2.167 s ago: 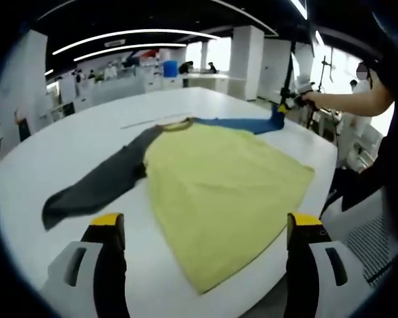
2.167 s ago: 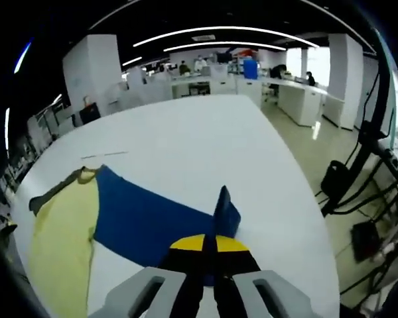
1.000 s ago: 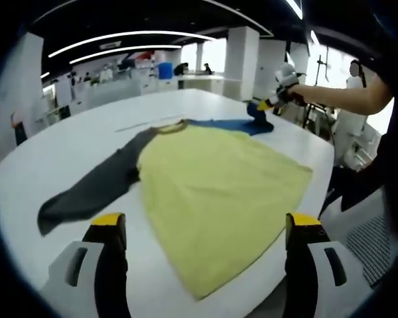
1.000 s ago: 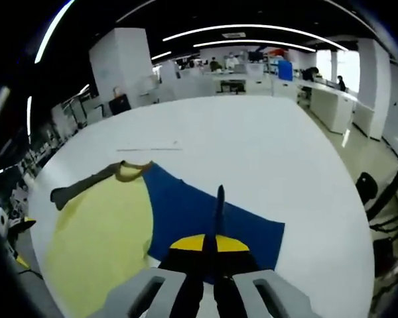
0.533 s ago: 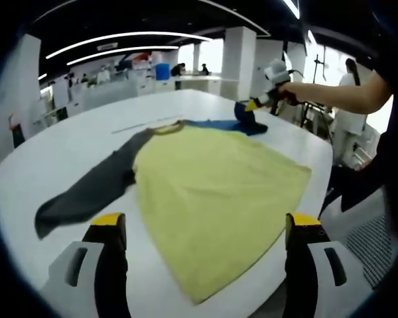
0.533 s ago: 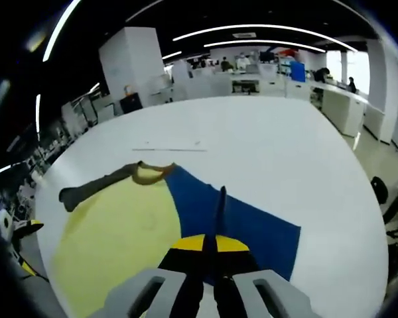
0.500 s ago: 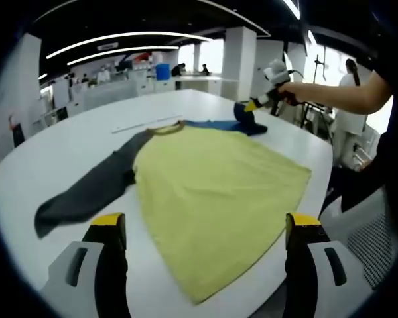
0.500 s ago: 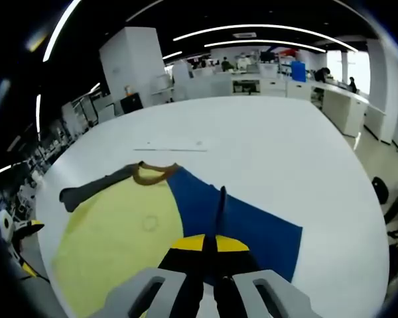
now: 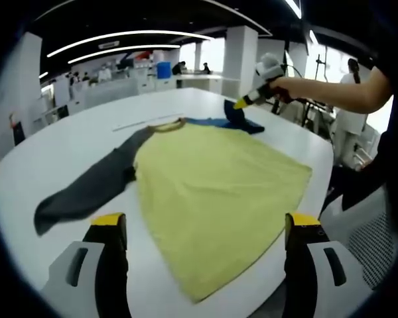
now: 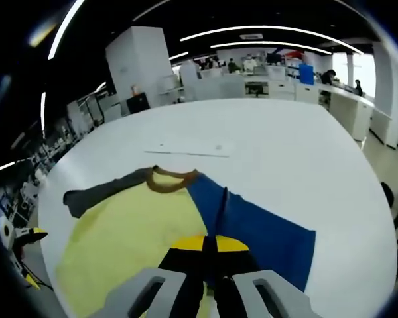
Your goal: Fold the garment on the visible template until the final outline fits inside the template.
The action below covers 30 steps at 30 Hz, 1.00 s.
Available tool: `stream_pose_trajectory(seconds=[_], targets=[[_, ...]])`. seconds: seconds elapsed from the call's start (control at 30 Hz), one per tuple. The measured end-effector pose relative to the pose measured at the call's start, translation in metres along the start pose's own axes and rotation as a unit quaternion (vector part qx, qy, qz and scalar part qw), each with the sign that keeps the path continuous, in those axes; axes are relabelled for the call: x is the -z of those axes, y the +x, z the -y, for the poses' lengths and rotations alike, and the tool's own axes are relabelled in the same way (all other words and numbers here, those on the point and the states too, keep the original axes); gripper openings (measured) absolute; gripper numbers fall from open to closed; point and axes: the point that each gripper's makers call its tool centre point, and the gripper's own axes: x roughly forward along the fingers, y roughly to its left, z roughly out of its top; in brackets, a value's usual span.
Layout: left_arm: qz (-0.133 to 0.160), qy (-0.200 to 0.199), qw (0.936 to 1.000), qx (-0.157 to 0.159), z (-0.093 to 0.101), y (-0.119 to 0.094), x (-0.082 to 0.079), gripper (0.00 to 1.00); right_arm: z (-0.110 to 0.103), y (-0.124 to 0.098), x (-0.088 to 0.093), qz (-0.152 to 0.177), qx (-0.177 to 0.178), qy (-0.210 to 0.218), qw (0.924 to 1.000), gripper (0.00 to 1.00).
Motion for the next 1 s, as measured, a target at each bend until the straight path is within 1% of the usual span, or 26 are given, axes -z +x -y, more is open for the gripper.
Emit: stream_pose_trajectory(seconds=[0.23,0.33,0.4,0.47,0.63,1.0], targets=[[0.0,-0.002,1.0,-0.001,-0.001,-0.001,0.0,0.96,-0.021,0.011,-0.004,0.0,-0.011,-0.01,0.9999,0.0],[0.003,-0.005,1.0,-0.003,-0.002,-0.001,0.001,0.96,-0.023,0.016,-0.006,-0.002,-0.014,-0.01,0.9998,0.0],[0.001,-0.006,1.0,-0.003,-0.001,-0.001,0.002,0.96,-0.029,0.017,-0.006,-0.003,-0.019,-0.009,0.9998,0.0],[-0.001,-0.005,1.0,-0.002,0.0,-0.001,0.004,0.95,-0.031,0.023,-0.009,-0.002,-0.025,-0.003,0.9997,0.0],[-0.001,-0.002,1.0,0.0,0.002,0.0,0.003,0.96,-0.043,0.036,-0.014,-0.004,-0.035,-0.002,0.9994,0.0],[-0.001,-0.001,1.0,0.004,0.002,0.001,0.003,0.96,-0.068,0.051,-0.019,-0.006,-0.048,-0.001,0.9988,0.0]])
